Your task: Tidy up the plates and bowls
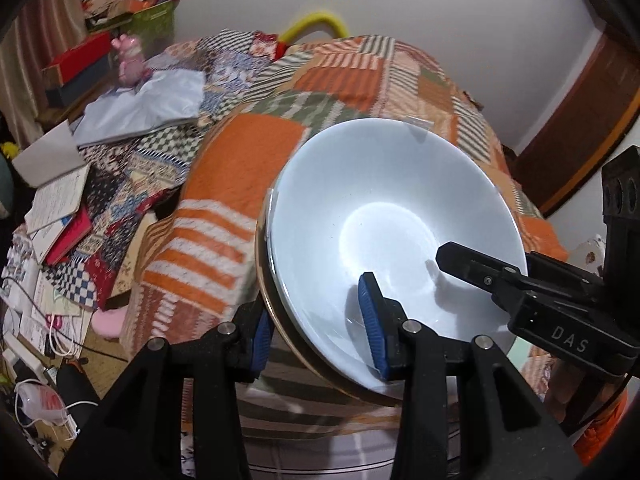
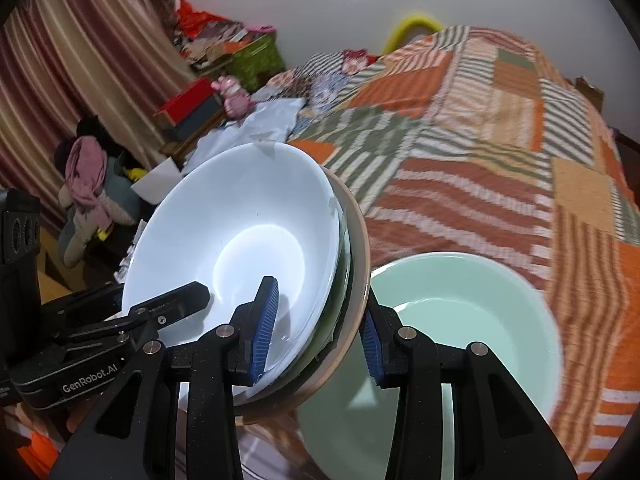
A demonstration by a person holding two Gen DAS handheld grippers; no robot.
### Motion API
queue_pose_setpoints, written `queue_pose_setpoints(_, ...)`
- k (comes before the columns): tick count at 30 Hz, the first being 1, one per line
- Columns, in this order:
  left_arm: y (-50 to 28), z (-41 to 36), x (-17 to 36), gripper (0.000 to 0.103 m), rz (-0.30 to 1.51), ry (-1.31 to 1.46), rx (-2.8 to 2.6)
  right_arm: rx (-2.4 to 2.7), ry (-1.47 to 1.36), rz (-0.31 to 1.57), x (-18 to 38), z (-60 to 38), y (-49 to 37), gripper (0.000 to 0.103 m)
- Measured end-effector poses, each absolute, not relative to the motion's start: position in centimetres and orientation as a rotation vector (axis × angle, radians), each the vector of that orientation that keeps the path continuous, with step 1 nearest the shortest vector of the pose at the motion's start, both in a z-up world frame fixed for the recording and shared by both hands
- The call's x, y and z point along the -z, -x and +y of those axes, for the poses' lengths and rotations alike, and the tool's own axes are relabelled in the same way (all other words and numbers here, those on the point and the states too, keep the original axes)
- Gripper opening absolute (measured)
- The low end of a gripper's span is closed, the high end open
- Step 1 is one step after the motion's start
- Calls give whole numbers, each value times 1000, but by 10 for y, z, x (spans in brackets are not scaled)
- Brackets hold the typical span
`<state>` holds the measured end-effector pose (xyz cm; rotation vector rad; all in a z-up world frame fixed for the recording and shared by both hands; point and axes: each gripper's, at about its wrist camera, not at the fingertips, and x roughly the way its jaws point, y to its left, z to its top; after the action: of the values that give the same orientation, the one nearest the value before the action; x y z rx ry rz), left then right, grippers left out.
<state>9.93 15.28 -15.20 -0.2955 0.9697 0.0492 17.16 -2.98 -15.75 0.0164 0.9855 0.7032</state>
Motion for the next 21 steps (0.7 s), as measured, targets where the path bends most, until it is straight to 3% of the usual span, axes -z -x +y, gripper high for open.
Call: queue_pose_setpoints(21,-123,55,149,40,999,220,124,-549,-109,973,155,-117,-166,35)
